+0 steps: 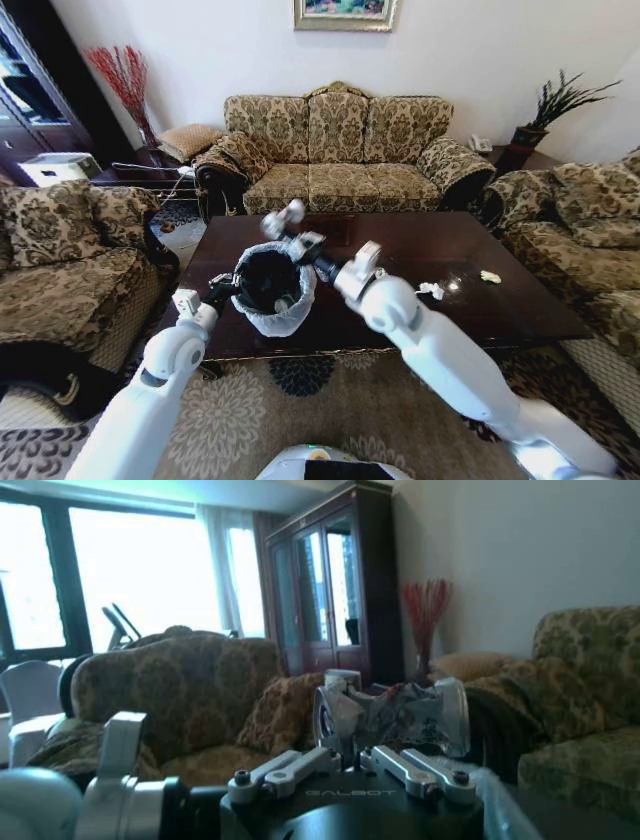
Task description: Move to the front of the table and place the trash on the table into the trash bin.
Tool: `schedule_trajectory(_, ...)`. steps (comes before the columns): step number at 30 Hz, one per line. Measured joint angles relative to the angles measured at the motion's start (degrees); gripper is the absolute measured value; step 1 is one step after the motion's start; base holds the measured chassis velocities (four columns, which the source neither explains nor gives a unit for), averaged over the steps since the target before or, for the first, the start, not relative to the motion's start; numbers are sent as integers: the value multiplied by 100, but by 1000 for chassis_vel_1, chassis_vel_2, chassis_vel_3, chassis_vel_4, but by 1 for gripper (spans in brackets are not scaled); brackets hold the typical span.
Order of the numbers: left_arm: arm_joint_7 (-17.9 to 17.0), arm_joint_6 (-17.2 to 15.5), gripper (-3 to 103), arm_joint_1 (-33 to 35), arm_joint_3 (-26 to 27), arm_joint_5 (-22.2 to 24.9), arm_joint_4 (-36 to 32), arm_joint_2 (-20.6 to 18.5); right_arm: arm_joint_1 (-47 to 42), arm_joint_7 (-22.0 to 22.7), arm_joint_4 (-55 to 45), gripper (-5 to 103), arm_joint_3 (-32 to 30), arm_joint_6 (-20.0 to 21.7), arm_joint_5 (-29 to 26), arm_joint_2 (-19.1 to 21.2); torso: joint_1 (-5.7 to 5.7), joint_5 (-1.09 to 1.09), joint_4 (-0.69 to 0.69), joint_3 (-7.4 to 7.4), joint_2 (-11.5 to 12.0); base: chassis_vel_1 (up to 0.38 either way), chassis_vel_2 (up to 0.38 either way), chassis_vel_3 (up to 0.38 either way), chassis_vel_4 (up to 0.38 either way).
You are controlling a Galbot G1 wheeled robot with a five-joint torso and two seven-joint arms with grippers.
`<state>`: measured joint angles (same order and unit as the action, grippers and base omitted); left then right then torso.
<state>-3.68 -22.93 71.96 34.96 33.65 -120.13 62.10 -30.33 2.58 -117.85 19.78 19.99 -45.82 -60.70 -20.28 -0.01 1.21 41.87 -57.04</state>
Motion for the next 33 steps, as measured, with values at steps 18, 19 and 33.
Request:
schedule_trajectory(18, -25, -40, 3, -18, 143, 62, -34, -123, -63, 69, 72, 39, 129, -5, 85, -38, 0, 1, 0, 0, 0, 0, 0, 0, 0)
schedule_trajectory(19, -27, -40, 3, -20, 147, 67, -34, -124, -62, 81, 73, 44, 96, -24, 83, -49, 0, 1, 0, 0, 0, 0, 0, 0, 0)
schedule_trajectory(33, -200, -53, 3, -426, 489, 231, 6, -259, -7, 897, 706, 93, -1597, -387, 459, -57, -1, 2, 1, 0, 0, 0, 0, 0, 0)
